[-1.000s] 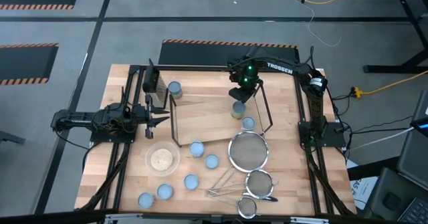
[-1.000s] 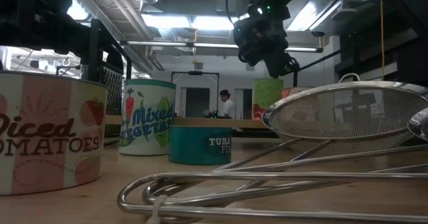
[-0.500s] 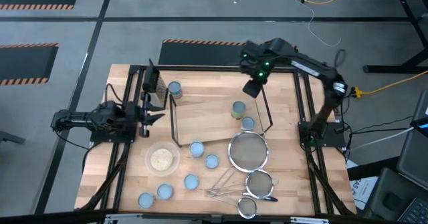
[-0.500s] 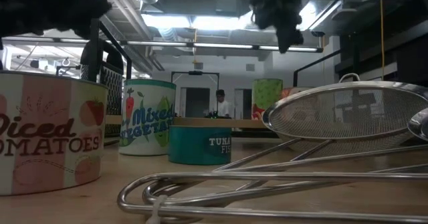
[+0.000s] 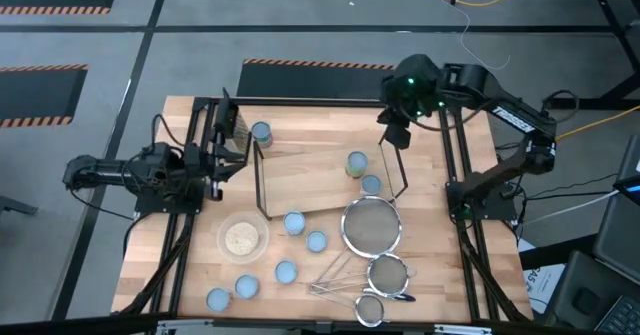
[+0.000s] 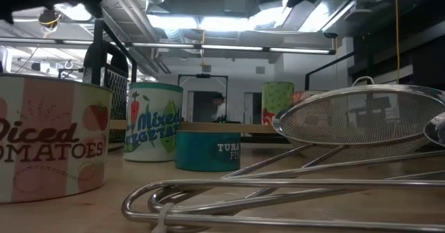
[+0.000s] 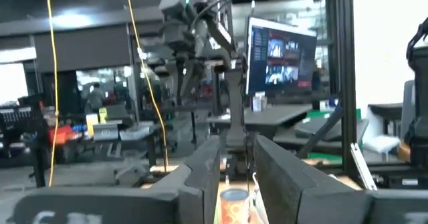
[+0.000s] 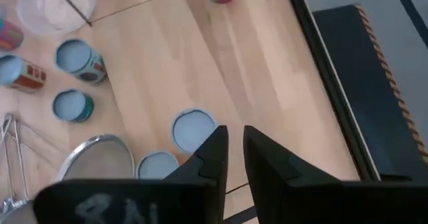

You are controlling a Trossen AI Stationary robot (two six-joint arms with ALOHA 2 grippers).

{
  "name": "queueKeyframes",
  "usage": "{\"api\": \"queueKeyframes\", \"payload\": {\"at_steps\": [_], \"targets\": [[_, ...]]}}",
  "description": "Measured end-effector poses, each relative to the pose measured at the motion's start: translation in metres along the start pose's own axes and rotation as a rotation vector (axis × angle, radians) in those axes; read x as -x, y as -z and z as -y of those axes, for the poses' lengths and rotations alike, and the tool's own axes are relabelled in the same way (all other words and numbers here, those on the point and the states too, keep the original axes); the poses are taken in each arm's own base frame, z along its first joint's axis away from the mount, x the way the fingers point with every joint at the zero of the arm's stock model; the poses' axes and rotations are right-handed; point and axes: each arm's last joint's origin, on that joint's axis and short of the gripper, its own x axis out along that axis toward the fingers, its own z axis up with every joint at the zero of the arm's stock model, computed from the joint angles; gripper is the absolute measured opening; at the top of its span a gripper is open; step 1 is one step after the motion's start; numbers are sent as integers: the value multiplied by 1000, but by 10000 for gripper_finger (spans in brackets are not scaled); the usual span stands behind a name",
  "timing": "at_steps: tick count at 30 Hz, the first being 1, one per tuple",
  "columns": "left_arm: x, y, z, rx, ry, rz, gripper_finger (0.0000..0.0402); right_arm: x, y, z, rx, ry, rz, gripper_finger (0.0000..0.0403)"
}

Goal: Pick and place cans onto a shelf
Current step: Adjust the large yellow can on the shelf

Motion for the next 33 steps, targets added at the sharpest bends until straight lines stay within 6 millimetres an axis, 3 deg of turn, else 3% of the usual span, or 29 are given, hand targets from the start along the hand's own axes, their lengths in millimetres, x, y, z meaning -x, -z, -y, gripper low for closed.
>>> {"api": "queueKeyframes", "payload": {"at_steps": [7, 11, 17, 27, 33], "targets": [[-43, -12, 2, -14, 11, -126, 86, -35, 20, -18, 202, -161, -47, 53], [-66, -14, 3, -18, 15, -184, 86, -60, 30, -27, 245, -251, -61, 53], [-90, -10, 5, -21, 21, -245, 86, -88, 36, -30, 267, -253, 1, 53], [-102, 7, 7, -20, 26, -326, 86, -95, 30, -22, 198, -191, 46, 54], [-103, 9, 7, -19, 27, -335, 86, -95, 22, -17, 202, -57, 112, 54]]}}
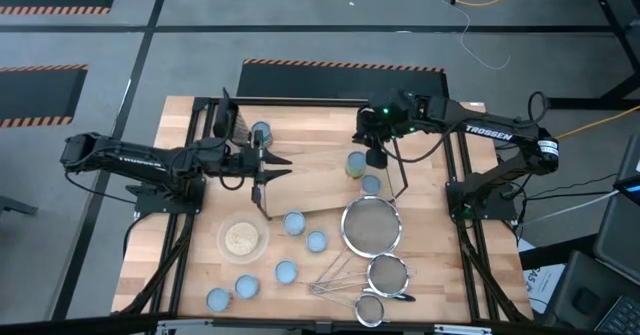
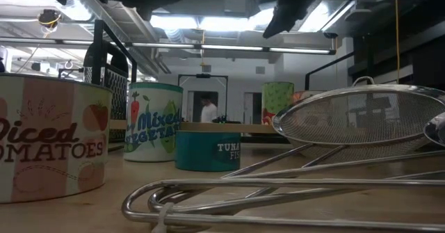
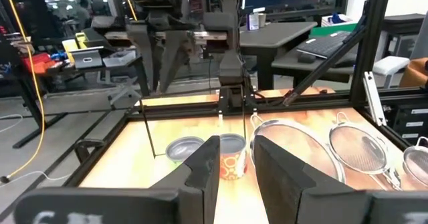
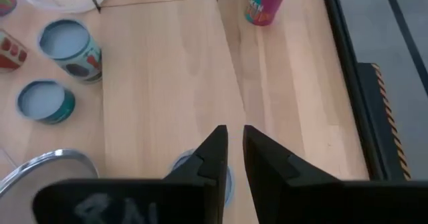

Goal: Pick and place cans onto a shelf
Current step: Adjust the large yellow can on the shelf

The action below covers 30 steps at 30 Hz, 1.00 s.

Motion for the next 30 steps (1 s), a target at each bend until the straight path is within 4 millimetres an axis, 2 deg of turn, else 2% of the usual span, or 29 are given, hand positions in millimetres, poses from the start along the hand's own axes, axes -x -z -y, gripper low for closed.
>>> {"api": "queueKeyframes", "payload": {"at_steps": [30], "targets": [[0, 0, 0, -1, 0, -1, 86, 0, -4, 0, -25, -2, 39, 53]]}}
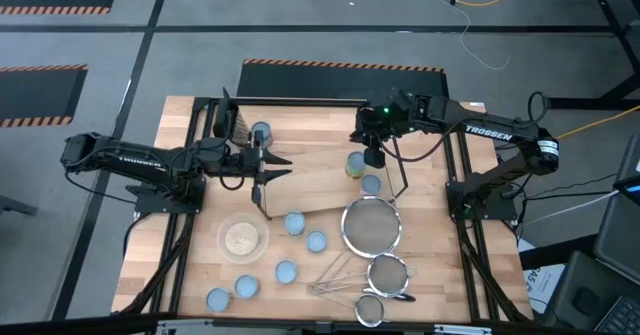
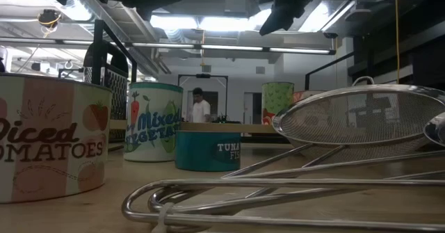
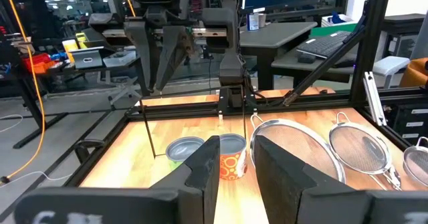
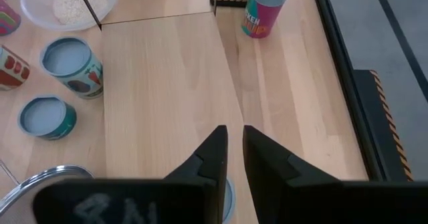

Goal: Pick and place cans onto a shelf
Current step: Adjust the large yellow can on the shelf

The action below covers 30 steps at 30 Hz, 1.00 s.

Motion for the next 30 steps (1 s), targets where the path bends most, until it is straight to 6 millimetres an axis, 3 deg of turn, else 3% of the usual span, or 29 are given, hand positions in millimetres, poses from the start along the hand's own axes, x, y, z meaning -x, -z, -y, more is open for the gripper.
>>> {"api": "queueKeyframes", "payload": {"at_steps": [5, 15, 24, 30], "targets": [[0, 0, 0, 0, 0, 0, 86, 0, 2, -4, -3, -133, 1, 77], [0, 0, 0, 0, -1, 0, 86, -2, 10, -5, -5, -96, -94, 223], [0, 0, 0, 0, -1, 0, 86, -29, 39, -29, 202, -194, -256, 226], [0, 0, 0, 0, 0, 0, 86, -43, 56, -39, 350, -146, -302, 226]]}}
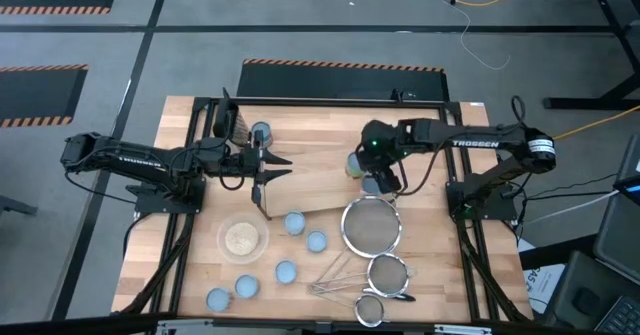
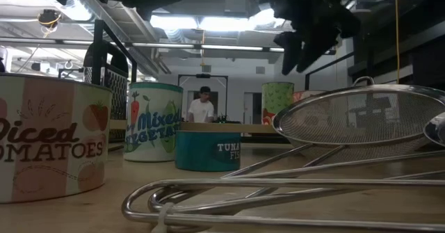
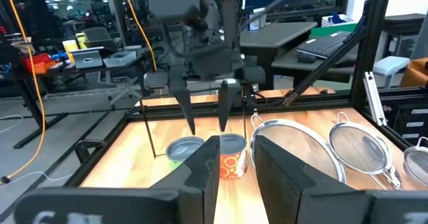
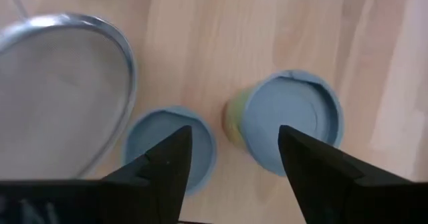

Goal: Pick and place cans onto a shelf
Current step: Adjust the large yellow can on the shelf

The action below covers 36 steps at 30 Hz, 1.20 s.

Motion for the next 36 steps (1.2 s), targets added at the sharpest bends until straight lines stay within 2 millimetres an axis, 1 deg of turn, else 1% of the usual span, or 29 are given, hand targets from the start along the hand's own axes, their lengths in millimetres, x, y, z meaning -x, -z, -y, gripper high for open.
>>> {"api": "queueKeyframes", "payload": {"at_steps": [9, 12, 17, 24, 29, 32, 36], "targets": [[0, 0, 0, 0, 0, 0, 86, -18, 10, -5, 10, 38, -26, 225], [0, 0, 0, 0, 0, 0, 86, -23, 13, -5, 10, 49, -24, 215], [0, 0, 0, 0, 0, 0, 86, -24, 14, -5, 11, 56, -19, 183], [0, 0, 0, 0, 0, 0, 86, -24, 13, -5, 10, 59, -14, 114], [0, 0, 0, 0, 0, 0, 86, -24, 12, -5, 11, 62, -5, 74], [0, 0, 0, 0, 0, 0, 86, -24, 12, -4, 11, 63, 2, 61], [0, 0, 0, 0, 0, 0, 86, -24, 11, -4, -7, 70, 11, 57]]}}
